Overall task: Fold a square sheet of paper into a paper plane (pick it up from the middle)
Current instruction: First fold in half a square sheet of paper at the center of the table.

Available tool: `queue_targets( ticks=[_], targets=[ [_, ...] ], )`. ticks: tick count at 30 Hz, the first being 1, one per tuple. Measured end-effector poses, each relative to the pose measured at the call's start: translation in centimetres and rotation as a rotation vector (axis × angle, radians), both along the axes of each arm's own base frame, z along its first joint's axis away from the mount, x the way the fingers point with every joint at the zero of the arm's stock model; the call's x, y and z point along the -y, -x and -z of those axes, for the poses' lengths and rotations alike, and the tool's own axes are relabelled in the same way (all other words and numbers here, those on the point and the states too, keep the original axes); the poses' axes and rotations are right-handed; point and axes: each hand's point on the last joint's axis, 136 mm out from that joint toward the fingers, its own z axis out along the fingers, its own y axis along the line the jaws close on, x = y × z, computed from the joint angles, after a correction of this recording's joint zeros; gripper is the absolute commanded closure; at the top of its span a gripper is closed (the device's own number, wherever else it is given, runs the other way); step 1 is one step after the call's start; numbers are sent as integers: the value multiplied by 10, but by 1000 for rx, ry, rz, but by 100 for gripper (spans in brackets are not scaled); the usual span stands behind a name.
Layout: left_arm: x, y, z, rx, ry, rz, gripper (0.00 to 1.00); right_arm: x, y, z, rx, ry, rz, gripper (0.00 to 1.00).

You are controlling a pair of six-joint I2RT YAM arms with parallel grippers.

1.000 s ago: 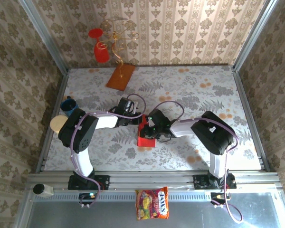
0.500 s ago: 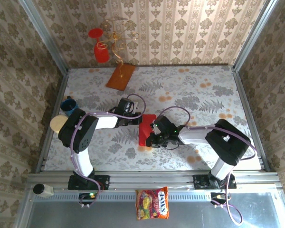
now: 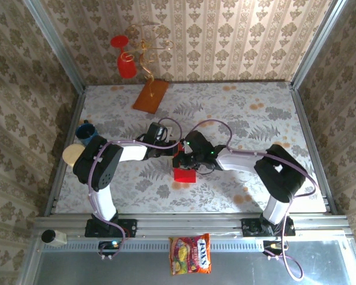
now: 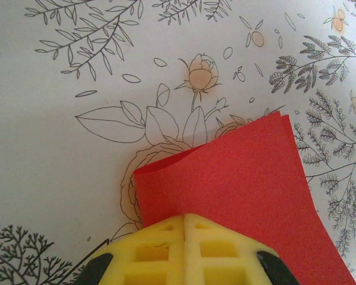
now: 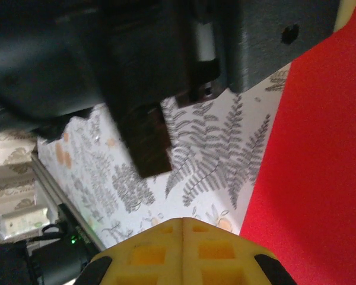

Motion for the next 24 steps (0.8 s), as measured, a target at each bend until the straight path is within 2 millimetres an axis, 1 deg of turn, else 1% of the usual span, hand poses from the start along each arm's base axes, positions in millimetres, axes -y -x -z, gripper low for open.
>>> queue_targets(
  ticks=[4, 8, 13, 21, 24],
  targets=[
    [1, -1, 0, 5, 4, -1, 100, -1, -7, 20, -29, 36, 24, 100],
    [1, -2, 0, 7, 6, -1, 100, -4, -14, 35, -49, 59, 33, 100],
    [1, -2, 0, 7, 8, -3, 100, -3, -13, 53, -75, 87, 30, 100],
    [1, -3, 0, 8, 9, -4, 100, -2, -10, 55, -44, 70, 5, 100],
    [1, -3, 0, 8, 9, -4, 100, 0, -6, 55, -21, 63, -8, 100]
  ],
)
